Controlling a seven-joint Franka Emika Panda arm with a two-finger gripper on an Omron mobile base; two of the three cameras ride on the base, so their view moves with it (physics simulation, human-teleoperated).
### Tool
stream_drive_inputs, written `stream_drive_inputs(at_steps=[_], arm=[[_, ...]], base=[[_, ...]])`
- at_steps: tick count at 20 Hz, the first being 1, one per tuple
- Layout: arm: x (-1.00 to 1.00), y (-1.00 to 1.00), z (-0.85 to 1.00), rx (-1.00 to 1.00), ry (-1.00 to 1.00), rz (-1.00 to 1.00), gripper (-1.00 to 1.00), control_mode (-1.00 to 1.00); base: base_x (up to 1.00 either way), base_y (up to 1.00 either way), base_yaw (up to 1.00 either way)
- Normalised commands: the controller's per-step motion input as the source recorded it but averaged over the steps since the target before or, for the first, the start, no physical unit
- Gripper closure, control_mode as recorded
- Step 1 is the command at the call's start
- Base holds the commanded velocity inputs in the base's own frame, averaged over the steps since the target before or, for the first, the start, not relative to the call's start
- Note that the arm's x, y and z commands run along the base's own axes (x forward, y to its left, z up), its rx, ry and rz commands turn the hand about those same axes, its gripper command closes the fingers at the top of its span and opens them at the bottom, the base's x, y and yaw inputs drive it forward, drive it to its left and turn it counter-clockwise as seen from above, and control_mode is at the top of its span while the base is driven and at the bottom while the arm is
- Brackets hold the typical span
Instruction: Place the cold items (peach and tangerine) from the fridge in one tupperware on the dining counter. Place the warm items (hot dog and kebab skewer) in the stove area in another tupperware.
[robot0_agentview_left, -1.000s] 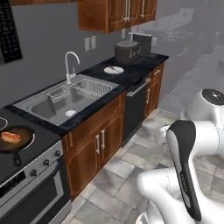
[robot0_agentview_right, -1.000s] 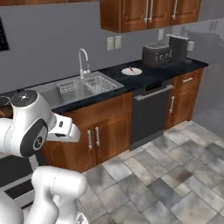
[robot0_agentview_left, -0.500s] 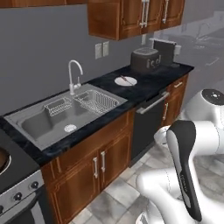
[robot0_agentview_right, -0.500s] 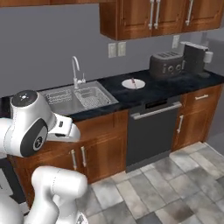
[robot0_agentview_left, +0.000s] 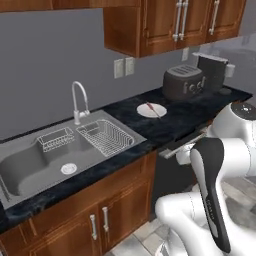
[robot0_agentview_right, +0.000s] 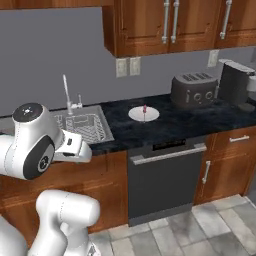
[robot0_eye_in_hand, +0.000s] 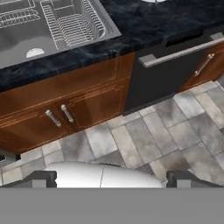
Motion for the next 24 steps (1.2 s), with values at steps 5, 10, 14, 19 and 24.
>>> stream_drive_inputs(at_steps=[5,10,14,19,24], arm=[[0.00,0.00,0.00,0.00,0.00,0.00,-1.00,1.00],[0.00,0.00,0.00,0.00,0.00,0.00,-1.00,1.00],[0.00,0.00,0.00,0.00,0.00,0.00,-1.00,1.00],[0.00,0.00,0.00,0.00,0.00,0.00,-1.00,1.00],[0.00,0.00,0.00,0.00,0.00,0.00,-1.00,1.00]], base=[[1.00,-0.57,0.35],[0.91,-0.59,0.36],[0.71,-0.48,0.35],[0.29,-0.46,0.36],[0.32,-0.51,0.32]])
